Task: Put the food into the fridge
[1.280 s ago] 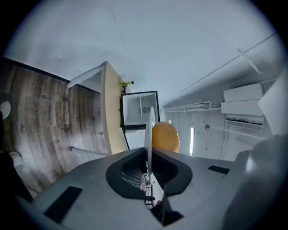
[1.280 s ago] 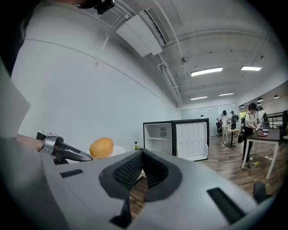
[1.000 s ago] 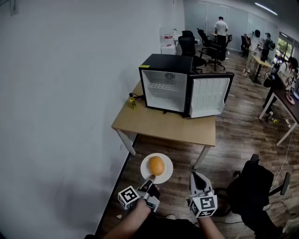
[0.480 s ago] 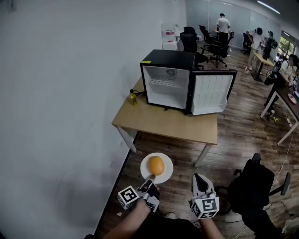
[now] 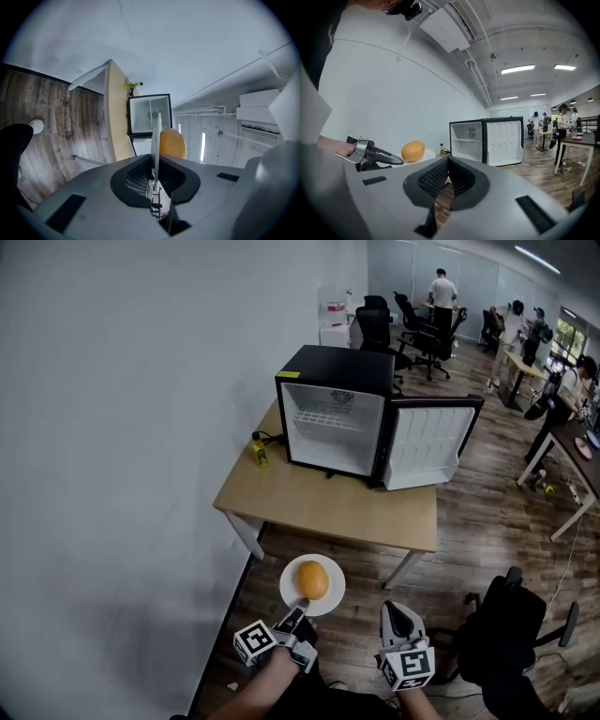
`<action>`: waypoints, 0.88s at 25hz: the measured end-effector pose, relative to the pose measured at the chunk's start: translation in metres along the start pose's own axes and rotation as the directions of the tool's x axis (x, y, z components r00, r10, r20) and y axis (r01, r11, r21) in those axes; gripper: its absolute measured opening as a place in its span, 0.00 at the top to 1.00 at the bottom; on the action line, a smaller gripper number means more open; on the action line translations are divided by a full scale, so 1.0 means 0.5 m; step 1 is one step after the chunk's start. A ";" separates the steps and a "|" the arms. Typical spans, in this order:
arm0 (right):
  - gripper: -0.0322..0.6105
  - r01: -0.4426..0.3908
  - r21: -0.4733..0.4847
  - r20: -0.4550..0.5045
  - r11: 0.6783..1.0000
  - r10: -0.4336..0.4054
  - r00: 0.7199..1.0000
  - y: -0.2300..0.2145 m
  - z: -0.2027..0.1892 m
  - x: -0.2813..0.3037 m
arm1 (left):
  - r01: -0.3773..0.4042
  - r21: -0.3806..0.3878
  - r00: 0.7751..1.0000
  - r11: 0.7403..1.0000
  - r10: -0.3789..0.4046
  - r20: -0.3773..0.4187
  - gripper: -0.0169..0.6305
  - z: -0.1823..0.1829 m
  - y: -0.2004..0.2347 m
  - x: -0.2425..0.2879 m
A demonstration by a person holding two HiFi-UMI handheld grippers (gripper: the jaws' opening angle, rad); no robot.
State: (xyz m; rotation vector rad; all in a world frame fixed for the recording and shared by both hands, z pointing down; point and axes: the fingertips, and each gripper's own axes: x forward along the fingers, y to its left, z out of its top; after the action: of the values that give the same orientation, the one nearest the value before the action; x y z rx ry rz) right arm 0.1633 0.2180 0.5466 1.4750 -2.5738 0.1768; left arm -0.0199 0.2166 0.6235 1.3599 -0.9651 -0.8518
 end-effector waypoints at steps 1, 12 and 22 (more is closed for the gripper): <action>0.86 0.004 -0.001 -0.002 1.000 -0.004 1.000 -0.006 0.002 0.021 | -0.008 -0.002 1.000 1.000 0.008 -0.006 0.93 0.012 0.005 0.016; 0.86 0.058 0.007 -0.006 0.998 -0.057 0.998 -0.051 0.098 0.279 | -0.008 0.007 0.995 1.000 0.009 -0.101 0.93 0.180 -0.032 0.214; 0.86 0.113 0.029 -0.015 0.993 -0.113 0.994 -0.056 0.126 0.459 | -0.002 0.067 0.988 0.998 0.013 -0.153 0.93 0.327 -0.035 0.334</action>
State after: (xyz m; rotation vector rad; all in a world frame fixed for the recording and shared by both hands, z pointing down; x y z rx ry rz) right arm 0.0680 -0.0013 0.5324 1.6194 -2.4794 0.2093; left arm -0.1051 -0.0014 0.6119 1.4554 -0.8848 -0.7039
